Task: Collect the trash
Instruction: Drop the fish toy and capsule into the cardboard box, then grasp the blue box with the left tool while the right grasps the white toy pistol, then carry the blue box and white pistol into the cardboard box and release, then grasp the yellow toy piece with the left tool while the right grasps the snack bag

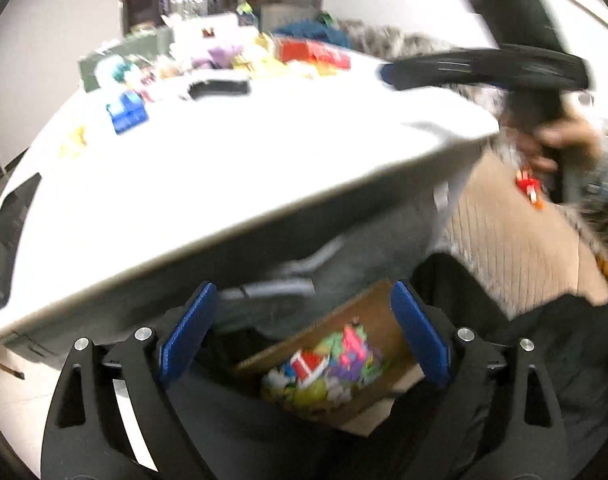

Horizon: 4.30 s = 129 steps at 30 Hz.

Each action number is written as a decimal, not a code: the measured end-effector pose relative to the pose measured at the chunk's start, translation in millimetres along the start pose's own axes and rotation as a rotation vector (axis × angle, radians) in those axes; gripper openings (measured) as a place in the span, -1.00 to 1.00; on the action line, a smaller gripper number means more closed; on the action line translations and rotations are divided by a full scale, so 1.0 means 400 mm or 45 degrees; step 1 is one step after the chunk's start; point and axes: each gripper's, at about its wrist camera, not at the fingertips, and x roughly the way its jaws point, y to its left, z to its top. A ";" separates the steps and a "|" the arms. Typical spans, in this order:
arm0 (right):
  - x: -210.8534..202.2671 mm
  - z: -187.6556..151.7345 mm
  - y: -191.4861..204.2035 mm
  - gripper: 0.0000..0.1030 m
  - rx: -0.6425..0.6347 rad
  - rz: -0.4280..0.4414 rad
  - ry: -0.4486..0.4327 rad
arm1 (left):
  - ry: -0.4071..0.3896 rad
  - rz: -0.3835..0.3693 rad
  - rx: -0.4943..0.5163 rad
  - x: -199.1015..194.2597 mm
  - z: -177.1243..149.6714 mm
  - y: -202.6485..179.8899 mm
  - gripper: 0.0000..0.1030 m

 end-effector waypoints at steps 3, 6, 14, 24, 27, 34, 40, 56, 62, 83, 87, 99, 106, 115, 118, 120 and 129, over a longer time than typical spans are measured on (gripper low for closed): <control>0.129 0.127 -0.041 0.68 -0.047 -0.065 0.079 | -0.075 0.023 -0.070 -0.027 0.034 0.036 0.73; 0.274 0.206 -0.091 0.67 -0.022 -0.097 0.226 | -0.117 0.080 -0.141 -0.035 0.055 0.071 0.73; 0.377 0.237 -0.139 -0.20 -0.022 -0.203 0.333 | -0.148 0.290 -0.317 -0.011 0.173 0.203 0.73; 0.220 0.082 -0.150 -0.21 0.079 -0.107 0.246 | 0.098 0.554 -0.453 0.271 0.415 0.371 0.73; 0.192 0.043 -0.128 -0.21 0.071 -0.088 0.243 | 0.119 0.559 -0.514 0.314 0.423 0.402 0.54; 0.148 0.022 -0.121 -0.23 0.104 -0.072 0.164 | -0.042 0.404 -0.512 0.190 0.401 0.352 -0.25; 0.018 0.032 -0.084 -0.24 0.157 0.052 0.011 | -0.257 0.351 -0.329 -0.038 0.328 0.192 -0.25; 0.017 -0.058 -0.082 -0.35 0.157 -0.096 0.043 | -0.254 0.134 -0.188 -0.014 0.164 0.008 -0.24; 0.087 -0.017 -0.100 -0.18 0.105 -0.245 0.187 | -0.288 0.156 -0.203 -0.029 0.180 0.031 -0.24; 0.029 0.009 -0.130 -0.22 0.356 0.027 0.058 | -0.300 0.132 -0.243 -0.034 0.177 0.069 -0.23; -0.104 -0.024 -0.093 -0.23 0.394 0.137 -0.044 | -0.295 0.109 -0.146 -0.058 0.174 0.008 -0.23; -0.150 -0.355 0.078 -0.23 0.408 0.320 0.370 | 0.161 -0.061 0.084 0.002 -0.036 -0.120 -0.23; 0.183 -0.551 -0.012 0.28 0.328 0.093 0.716 | 0.461 0.088 0.163 0.262 -0.147 -0.077 0.70; -0.227 -0.247 -0.025 0.71 0.196 0.135 0.056 | 0.017 0.036 0.058 -0.051 0.021 -0.020 0.77; -0.232 -0.107 -0.138 0.84 0.205 -0.181 -0.109 | -0.199 0.128 0.030 -0.121 0.126 0.019 0.78; -0.152 -0.034 -0.235 0.84 0.232 -0.352 -0.084 | -0.250 0.252 -0.003 -0.113 0.175 0.053 0.78; 0.153 0.064 -0.457 0.72 0.477 -0.464 0.157 | -0.222 0.472 -0.289 -0.071 0.218 0.245 0.78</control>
